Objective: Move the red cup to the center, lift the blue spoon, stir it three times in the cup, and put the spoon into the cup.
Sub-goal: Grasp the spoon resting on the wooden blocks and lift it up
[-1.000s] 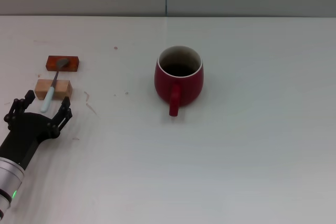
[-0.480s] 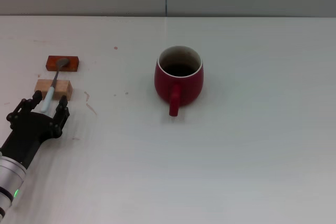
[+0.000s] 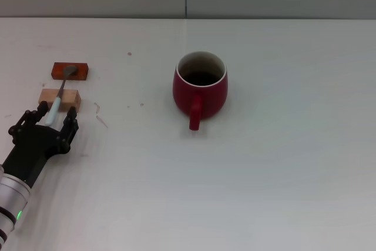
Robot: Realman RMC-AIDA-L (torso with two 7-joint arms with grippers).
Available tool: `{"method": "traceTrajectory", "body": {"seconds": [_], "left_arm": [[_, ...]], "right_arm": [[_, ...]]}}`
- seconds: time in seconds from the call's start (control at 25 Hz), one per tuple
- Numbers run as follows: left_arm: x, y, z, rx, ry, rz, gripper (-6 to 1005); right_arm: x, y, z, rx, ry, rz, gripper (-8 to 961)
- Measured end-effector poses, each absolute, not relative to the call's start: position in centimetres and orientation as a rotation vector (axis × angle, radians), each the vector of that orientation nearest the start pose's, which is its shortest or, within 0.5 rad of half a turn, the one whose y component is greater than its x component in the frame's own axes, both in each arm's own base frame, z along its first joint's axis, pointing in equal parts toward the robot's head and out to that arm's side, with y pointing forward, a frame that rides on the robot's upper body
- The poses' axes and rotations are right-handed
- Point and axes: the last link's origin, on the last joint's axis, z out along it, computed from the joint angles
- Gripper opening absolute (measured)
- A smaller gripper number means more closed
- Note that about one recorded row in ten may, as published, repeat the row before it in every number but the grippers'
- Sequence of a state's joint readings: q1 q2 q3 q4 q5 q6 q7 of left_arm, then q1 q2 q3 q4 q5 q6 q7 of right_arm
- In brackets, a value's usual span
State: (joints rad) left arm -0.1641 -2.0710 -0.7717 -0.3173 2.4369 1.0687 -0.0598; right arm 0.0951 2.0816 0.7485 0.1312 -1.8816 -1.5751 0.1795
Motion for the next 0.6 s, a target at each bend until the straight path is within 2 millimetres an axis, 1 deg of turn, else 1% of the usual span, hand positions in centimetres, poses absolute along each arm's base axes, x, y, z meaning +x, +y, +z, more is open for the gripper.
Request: {"method": "traceTrajectory", "body": {"seconds": [0.4,0.6], "left_arm": [[-36.33,24.55,-5.81,-1.753,-0.661,-0.513,555],[-36.38,24.56,-5.83,-1.755,-0.664,-0.509,333]], "right_arm": [[40.35,18.79,5.27,-1.065,0.536,0.664,765],[40.27,18.83,5.14,-1.074,0.536,0.666,765]]}}
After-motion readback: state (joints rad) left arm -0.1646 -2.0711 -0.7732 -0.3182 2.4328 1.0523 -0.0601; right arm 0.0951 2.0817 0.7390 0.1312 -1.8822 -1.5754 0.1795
